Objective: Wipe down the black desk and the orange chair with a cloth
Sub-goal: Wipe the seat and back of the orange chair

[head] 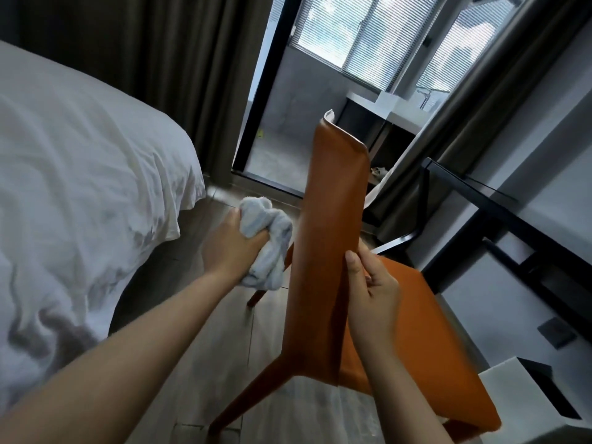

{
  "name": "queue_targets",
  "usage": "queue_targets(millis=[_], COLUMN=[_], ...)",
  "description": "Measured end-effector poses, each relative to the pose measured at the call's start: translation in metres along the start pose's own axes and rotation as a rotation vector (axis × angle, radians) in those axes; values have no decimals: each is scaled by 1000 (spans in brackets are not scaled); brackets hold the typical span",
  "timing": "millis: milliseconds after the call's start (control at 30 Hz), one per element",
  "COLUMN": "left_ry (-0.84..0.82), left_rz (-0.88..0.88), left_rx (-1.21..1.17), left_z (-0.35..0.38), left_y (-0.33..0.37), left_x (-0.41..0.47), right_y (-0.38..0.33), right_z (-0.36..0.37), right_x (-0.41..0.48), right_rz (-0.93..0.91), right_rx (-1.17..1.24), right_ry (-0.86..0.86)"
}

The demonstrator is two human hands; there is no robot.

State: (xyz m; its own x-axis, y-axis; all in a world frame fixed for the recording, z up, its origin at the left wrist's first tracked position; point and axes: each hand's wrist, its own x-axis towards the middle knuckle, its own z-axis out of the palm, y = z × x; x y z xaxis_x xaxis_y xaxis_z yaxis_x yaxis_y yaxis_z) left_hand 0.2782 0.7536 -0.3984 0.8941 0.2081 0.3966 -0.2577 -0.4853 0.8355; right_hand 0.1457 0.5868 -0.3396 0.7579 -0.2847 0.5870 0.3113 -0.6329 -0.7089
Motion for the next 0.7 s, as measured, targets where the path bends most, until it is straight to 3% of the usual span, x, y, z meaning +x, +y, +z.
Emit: queue_targets(millis=[100,300,567,700], left_ry=[100,172,7,-9], left_rz=[100,131,86,107], left_rx=[-56,-93,-442,-464], left_z=[-16,-17,1,10], left_y=[36,108,95,88], left_x=[39,76,52,43], right_y=[0,5,5,7], right_z=[1,3,3,1], right_x=[0,-1,-4,-7], right_rz=[16,28,38,51], right_rx=[-5,-14,5,-10], right_ry=[1,8,38,46])
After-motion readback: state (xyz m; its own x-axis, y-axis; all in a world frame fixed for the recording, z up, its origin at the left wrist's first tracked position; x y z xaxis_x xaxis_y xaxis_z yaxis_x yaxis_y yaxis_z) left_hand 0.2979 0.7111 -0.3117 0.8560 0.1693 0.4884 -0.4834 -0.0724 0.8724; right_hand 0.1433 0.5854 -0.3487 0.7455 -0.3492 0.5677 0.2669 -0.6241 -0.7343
